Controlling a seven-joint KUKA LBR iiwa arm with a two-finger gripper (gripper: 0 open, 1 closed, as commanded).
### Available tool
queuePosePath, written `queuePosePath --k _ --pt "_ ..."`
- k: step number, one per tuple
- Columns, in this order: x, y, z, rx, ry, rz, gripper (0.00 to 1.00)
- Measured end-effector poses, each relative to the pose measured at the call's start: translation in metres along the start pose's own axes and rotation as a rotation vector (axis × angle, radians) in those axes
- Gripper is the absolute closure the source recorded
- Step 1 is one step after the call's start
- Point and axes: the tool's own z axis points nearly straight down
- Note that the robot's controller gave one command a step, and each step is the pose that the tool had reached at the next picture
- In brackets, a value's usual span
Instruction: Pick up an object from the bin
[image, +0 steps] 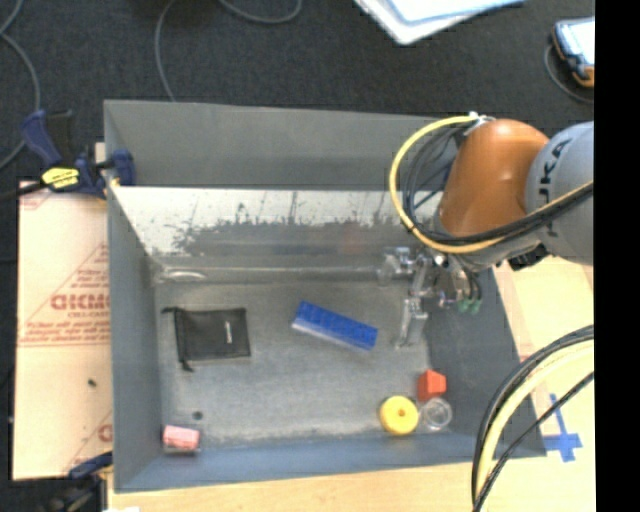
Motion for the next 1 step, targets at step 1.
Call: queuePosePath --k 1 --pt "-0.0012 0.0003 -0.0048 0.001 -0.007 -0.002 0.00"
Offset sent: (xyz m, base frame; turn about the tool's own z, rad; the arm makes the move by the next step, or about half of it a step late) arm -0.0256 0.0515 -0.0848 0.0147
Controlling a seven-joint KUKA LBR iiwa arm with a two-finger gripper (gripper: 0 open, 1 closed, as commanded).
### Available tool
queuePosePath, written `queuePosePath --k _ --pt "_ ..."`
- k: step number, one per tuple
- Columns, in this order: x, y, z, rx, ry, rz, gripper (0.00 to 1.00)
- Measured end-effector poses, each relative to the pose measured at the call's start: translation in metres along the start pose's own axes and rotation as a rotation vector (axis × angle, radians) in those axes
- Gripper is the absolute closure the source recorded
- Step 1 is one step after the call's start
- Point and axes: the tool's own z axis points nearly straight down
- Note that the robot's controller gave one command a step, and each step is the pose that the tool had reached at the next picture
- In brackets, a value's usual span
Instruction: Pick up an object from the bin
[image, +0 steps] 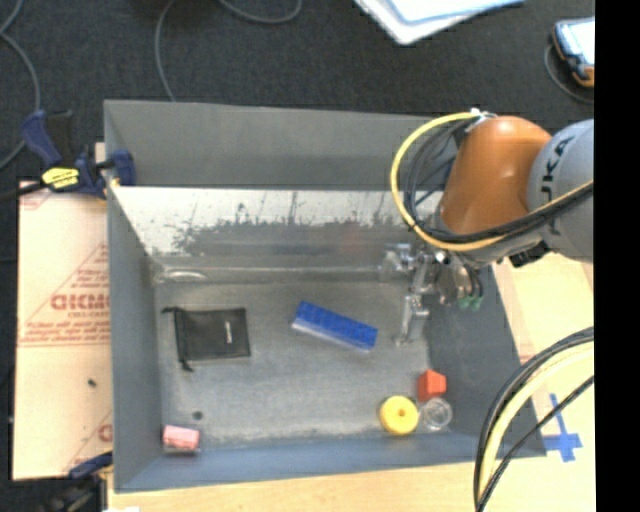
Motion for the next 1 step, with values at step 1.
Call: queuePosePath --k 1 --pt "0.0275 0.0529 0.0921 -0.002 0.007 0.014 0.00"
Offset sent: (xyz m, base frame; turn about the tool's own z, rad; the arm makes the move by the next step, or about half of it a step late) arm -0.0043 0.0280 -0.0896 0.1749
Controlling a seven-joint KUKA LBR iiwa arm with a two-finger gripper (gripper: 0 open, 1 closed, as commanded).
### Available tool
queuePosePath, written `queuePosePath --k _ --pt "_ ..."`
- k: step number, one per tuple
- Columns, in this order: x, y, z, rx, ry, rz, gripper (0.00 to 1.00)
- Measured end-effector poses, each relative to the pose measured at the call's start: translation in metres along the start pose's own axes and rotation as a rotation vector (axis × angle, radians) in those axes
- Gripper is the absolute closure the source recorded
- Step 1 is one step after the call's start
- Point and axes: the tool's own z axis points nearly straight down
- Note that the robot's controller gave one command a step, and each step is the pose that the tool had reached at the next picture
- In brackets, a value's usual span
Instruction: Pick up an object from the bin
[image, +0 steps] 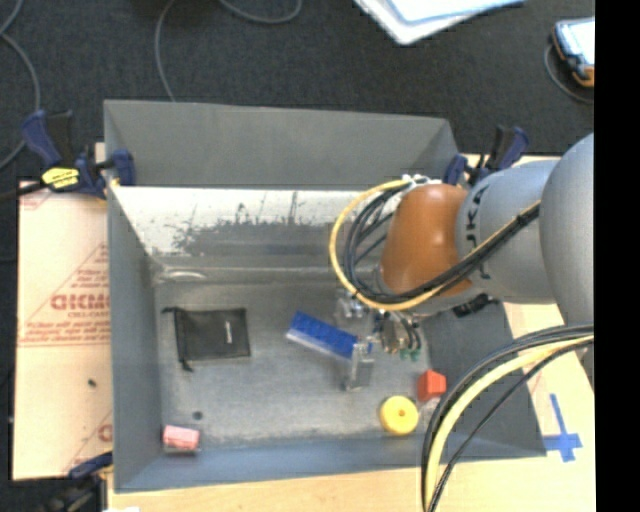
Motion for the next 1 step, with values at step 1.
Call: queuePosePath --k 1 --pt "-0.0251 -0.0260 -0.0037 0.002 -0.014 0.161 0.00"
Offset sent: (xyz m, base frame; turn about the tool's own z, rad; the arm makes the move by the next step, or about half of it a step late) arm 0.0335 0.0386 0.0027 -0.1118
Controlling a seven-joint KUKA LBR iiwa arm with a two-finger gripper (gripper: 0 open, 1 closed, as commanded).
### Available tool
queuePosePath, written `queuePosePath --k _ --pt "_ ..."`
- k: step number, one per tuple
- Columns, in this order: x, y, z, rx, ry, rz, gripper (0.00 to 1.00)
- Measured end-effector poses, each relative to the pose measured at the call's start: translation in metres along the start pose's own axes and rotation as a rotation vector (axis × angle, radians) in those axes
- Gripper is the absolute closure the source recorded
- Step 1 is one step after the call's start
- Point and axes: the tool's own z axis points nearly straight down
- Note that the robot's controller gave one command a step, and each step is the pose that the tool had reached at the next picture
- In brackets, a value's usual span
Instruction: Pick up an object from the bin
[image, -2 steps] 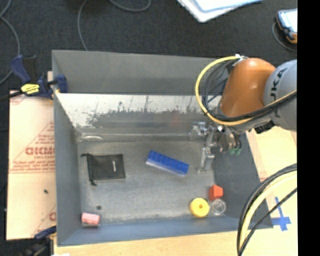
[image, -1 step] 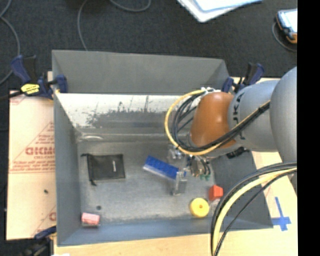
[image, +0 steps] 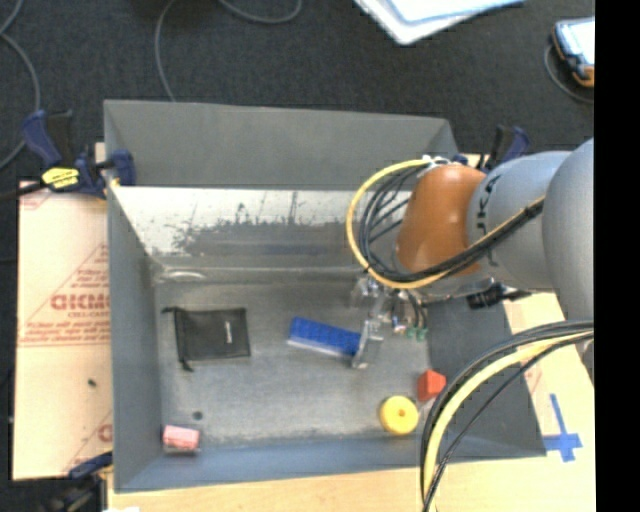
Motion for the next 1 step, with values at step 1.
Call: queuePosePath --k 1 --pt "0.0007 0.0005 0.0003 0.000 0.001 -0.002 0.00"
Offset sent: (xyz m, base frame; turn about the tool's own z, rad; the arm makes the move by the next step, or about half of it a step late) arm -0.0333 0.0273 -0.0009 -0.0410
